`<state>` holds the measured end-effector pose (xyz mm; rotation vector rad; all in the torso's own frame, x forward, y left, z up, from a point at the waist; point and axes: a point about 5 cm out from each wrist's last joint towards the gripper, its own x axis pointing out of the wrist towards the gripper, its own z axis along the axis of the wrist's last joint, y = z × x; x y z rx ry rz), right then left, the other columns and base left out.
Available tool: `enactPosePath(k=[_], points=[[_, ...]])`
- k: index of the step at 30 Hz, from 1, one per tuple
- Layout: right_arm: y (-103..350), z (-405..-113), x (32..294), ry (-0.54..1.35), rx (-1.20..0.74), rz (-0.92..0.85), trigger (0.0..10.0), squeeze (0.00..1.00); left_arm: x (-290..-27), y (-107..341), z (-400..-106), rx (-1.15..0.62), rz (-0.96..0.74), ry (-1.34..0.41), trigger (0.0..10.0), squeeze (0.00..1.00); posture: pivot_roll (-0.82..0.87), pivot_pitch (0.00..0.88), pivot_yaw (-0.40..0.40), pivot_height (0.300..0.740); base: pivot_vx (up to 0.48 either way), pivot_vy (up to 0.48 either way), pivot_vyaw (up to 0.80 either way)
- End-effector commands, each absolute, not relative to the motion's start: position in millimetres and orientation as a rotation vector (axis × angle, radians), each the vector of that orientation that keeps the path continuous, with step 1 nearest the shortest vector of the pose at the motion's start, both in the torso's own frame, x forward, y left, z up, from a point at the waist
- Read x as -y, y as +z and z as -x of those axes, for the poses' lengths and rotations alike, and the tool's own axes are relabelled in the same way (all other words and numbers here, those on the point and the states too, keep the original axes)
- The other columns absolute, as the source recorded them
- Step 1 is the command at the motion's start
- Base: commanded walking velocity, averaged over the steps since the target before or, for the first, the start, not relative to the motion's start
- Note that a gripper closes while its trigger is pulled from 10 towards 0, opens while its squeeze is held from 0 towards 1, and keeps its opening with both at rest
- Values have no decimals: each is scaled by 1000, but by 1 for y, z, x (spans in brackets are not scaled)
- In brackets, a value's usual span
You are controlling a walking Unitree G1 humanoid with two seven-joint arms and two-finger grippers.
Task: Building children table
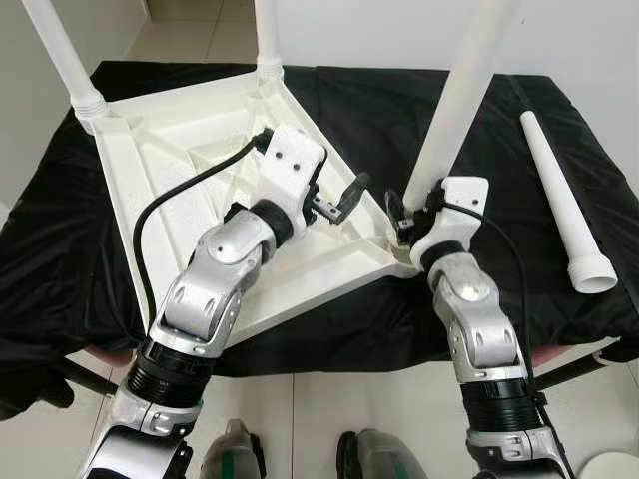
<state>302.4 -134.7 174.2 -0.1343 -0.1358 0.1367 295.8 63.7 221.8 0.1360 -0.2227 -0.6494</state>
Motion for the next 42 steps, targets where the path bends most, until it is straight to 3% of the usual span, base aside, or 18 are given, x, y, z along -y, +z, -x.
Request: enactPosePath(k=[1,18,33,42], points=[[177,-298,139,119,165,158,10000,0,-66,210,-291,211,-160,-675,10000,0,-122,44,-4,740,0,0,0],[172,-292,146,78,166,178,10000,0,-61,177,-265,174,-359,-926,10000,0,-127,53,5,740,0,0,0],[167,-301,143,98,143,162,10000,0,-60,171,-258,138,-327,-958,10000,0,-115,46,-16,740,0,0,0],[160,-297,126,215,118,172,10000,0,-63,176,-258,148,-312,-952,10000,0,-107,39,-27,740,0,0,0]])
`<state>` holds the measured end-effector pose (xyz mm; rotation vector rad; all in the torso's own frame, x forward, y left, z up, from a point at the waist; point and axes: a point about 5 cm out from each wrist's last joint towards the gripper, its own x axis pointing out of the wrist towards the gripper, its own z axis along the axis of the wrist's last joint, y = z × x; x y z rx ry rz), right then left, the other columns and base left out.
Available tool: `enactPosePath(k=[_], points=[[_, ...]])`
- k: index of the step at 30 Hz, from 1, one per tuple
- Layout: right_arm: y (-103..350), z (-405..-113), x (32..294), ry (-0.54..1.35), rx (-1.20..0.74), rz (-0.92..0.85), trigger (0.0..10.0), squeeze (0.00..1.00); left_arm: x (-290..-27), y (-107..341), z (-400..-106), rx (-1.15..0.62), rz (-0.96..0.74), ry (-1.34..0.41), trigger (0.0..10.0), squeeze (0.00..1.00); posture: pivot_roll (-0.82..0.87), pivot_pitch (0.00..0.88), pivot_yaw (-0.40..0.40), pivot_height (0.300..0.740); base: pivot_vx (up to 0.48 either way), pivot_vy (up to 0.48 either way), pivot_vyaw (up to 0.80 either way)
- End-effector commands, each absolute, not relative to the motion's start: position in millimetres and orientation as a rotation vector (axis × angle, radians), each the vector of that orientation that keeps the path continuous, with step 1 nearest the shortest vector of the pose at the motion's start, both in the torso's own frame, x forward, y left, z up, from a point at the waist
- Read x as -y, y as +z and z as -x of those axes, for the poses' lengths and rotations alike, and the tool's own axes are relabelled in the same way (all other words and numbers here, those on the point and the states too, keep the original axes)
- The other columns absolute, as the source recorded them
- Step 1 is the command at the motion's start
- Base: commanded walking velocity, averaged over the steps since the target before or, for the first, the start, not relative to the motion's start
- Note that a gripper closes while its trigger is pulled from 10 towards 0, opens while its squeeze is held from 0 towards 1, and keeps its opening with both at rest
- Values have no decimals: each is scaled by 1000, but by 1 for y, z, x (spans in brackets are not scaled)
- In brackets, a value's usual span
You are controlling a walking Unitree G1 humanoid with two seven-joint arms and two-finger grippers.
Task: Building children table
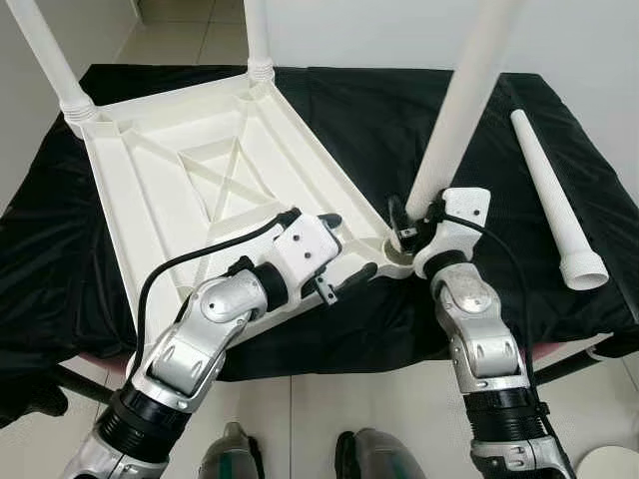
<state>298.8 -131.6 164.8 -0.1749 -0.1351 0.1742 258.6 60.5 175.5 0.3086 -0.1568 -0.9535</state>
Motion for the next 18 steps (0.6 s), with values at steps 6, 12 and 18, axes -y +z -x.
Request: enactPosePath(k=[6,12,18], points=[[155,-293,121,266,95,182,10000,0,-64,177,-258,153,-314,-947,10000,0,-108,36,-30,740,0,0,0],[152,-291,122,274,71,191,10000,0,-64,178,-257,153,-315,-951,10000,0,-110,35,-31,740,0,0,0],[149,-286,131,249,44,204,10000,0,-64,179,-258,154,-318,-950,10000,0,-114,33,-30,740,0,0,0]])
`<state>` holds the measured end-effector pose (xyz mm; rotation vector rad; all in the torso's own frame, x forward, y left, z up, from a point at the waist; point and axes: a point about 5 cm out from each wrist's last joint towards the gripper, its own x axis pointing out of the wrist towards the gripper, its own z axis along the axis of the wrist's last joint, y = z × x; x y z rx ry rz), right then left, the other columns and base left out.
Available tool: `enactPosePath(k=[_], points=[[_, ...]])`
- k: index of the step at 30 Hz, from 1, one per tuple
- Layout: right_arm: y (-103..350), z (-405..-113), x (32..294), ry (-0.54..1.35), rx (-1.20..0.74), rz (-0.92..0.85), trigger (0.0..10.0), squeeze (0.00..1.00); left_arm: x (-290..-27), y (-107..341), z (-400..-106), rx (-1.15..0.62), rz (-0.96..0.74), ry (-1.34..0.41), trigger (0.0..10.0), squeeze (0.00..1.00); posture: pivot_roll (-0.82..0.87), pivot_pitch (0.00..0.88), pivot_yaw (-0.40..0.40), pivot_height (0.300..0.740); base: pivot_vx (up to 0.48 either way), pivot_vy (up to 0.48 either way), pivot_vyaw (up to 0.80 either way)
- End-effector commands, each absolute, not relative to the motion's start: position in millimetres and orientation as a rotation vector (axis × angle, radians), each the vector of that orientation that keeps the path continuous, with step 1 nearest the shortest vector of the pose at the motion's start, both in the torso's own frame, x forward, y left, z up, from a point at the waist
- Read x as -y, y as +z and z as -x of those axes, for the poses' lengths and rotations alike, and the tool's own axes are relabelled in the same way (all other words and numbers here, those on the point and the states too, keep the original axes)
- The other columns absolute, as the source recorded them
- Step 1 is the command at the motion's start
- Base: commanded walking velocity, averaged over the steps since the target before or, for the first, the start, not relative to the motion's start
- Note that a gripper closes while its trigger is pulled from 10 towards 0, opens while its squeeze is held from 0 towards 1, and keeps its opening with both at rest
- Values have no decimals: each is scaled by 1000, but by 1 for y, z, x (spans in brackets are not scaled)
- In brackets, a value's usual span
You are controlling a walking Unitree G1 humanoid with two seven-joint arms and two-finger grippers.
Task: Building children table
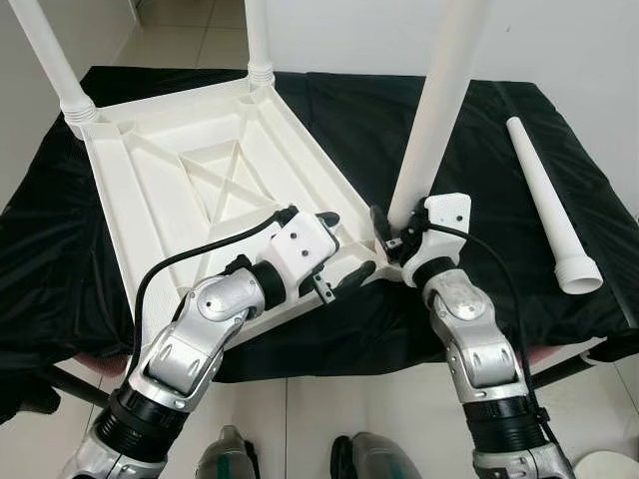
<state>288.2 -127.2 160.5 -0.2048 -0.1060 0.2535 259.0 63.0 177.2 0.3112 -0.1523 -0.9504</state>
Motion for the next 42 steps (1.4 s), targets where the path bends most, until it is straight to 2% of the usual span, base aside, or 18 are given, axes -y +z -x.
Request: enactPosePath(k=[1,15,19,23,30,37,42], points=[[150,-284,134,244,45,205,10000,0,-64,179,-258,155,-319,-950,10000,0,-116,34,-28,740,0,0,0],[148,-283,148,140,46,193,10000,0,-64,181,-259,158,-317,-959,10000,0,-127,49,-11,740,0,0,0],[145,-285,147,137,35,183,10000,0,-65,182,-260,160,-321,-961,10000,0,-124,53,-8,740,0,0,0],[137,-287,130,190,6,150,10000,0,-66,183,-260,160,-323,-956,10000,0,-109,61,-5,740,0,0,0],[132,-286,119,238,-9,157,10000,0,-68,184,-260,159,-324,-949,10000,0,-102,65,-9,740,0,0,0],[132,-284,121,236,-17,149,10000,0,-69,185,-260,159,-324,-944,10000,0,-105,66,-9,740,0,0,0],[131,-285,132,175,-47,61,10000,0,-68,185,-260,160,-321,-945,10000,0,-113,68,-5,740,0,0,0]])
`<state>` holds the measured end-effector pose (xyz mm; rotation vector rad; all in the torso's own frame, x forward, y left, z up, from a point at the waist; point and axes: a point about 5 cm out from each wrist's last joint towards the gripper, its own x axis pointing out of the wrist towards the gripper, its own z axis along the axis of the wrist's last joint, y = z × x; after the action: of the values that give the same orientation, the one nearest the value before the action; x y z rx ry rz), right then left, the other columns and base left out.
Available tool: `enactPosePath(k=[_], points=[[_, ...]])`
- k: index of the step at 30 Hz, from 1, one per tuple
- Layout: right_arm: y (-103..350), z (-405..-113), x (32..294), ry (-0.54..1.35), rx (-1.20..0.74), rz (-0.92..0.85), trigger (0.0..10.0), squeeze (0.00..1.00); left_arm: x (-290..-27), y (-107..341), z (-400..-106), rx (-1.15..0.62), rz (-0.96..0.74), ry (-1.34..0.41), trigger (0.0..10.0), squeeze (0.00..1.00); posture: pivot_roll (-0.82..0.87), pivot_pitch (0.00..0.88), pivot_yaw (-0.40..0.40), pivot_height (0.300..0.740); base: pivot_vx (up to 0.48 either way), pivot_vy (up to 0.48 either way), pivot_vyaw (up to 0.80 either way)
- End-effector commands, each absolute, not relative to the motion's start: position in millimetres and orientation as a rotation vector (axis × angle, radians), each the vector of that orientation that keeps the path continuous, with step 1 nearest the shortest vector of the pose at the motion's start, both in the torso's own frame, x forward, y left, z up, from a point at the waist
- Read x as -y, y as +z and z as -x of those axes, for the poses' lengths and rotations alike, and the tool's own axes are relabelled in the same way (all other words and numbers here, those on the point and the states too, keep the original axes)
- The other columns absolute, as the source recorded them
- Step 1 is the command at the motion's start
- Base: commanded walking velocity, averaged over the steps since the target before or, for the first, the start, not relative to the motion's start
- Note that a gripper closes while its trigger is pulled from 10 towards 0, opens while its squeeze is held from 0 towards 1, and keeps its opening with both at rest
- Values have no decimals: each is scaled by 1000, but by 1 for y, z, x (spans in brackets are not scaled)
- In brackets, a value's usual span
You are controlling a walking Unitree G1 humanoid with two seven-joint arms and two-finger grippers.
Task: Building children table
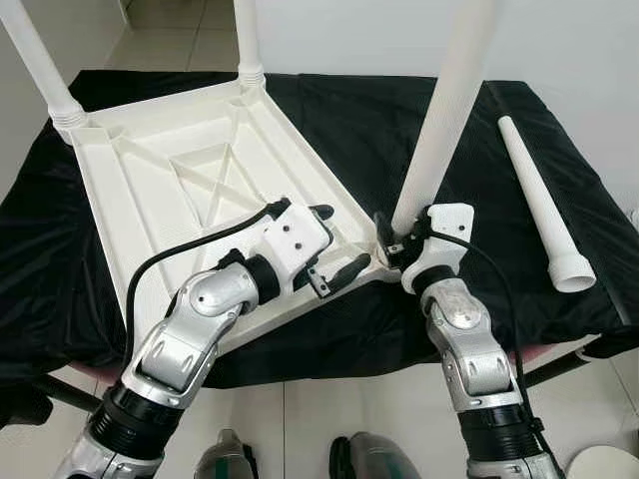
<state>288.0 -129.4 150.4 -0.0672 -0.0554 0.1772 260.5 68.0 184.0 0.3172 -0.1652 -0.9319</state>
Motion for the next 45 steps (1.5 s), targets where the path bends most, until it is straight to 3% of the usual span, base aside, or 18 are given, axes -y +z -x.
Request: enactPosePath(k=[1,11,24,34,41,45], points=[[131,-288,136,144,-63,13,10000,0,-67,185,-260,162,-321,-948,10000,0,-114,69,-4,740,0,0,0],[134,-299,138,92,-111,-126,10000,0,-66,187,-260,165,-322,-952,10000,0,-113,70,0,740,0,0,0],[138,-306,132,139,-142,-75,10000,0,-67,187,-260,163,-318,-946,10000,0,-108,78,-5,740,0,0,0],[136,-303,124,223,-54,217,10000,0,-67,188,-259,167,-316,-940,10000,0,-104,79,-11,740,0,0,0],[123,-295,132,207,-101,187,10000,0,-67,189,-260,170,-313,-938,10000,0,-111,78,-7,740,0,0,0],[122,-301,135,155,-135,79,10000,0,-67,189,-261,172,-314,-942,10000,0,-114,72,0,740,0,0,0]])
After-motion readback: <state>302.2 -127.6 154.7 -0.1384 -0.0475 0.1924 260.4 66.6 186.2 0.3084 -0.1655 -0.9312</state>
